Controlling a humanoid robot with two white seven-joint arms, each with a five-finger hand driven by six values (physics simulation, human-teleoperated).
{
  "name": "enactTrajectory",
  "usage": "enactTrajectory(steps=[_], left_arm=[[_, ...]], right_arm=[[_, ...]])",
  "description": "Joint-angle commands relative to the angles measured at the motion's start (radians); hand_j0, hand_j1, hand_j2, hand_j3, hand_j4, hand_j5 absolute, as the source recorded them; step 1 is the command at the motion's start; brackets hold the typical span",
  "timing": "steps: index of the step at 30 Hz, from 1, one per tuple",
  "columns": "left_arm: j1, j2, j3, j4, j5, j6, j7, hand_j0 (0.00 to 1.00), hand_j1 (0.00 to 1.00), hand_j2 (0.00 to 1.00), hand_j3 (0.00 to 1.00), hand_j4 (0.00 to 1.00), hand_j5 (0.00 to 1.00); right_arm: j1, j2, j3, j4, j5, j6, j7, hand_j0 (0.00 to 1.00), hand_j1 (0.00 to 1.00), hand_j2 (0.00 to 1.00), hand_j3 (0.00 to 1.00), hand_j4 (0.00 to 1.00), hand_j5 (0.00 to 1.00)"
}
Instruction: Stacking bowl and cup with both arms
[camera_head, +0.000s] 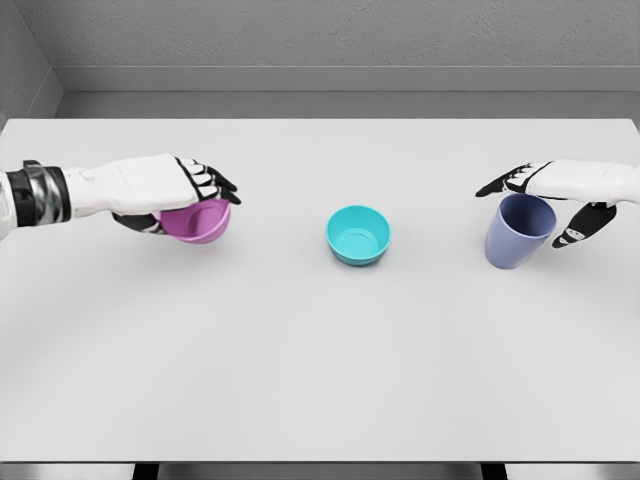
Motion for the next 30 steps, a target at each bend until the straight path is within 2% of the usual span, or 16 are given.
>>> enactTrajectory(steps=[1,7,10,19,23,29,30], left_arm=[[0.000,-0.008,-0.002,0.000,0.004,0.002,0.001,0.75,0.75,0.75,0.75,0.75,0.75],[-0.006,-0.046,-0.003,0.000,-0.017,0.002,0.001,0.75,0.75,0.75,0.75,0.75,0.75],[-0.032,-0.049,-0.052,0.000,-0.017,0.002,0.002,0.75,0.75,0.75,0.75,0.75,0.75],[-0.044,-0.070,-0.055,0.001,-0.019,0.002,0.001,0.75,0.75,0.75,0.75,0.75,0.75],[-0.071,-0.100,-0.088,0.009,-0.019,0.002,0.001,0.75,0.75,0.75,0.75,0.75,0.75],[-0.087,-0.129,-0.095,0.014,-0.040,0.002,0.001,0.75,0.75,0.75,0.75,0.75,0.75],[-0.109,-0.129,-0.123,0.014,-0.040,0.002,0.001,0.75,0.75,0.75,0.75,0.75,0.75]], right_arm=[[0.000,-0.003,-0.001,-0.003,-0.006,0.003,0.000,1.00,1.00,1.00,1.00,1.00,1.00],[0.000,-0.003,-0.002,-0.003,-0.006,0.002,0.000,1.00,1.00,1.00,1.00,1.00,1.00],[0.000,-0.002,-0.002,-0.003,-0.006,0.002,0.000,1.00,1.00,1.00,1.00,1.00,1.00],[-0.002,-0.003,-0.004,-0.006,-0.006,0.002,0.000,1.00,1.00,1.00,1.00,1.00,1.00],[-0.002,-0.003,-0.004,-0.009,-0.006,0.002,0.000,1.00,1.00,1.00,1.00,1.00,1.00],[0.000,-0.005,-0.002,-0.015,-0.006,0.000,0.000,1.00,1.00,1.00,1.00,1.00,1.00],[0.000,-0.005,-0.002,-0.013,-0.006,0.002,0.000,1.00,1.00,1.00,1.00,1.00,1.00]])
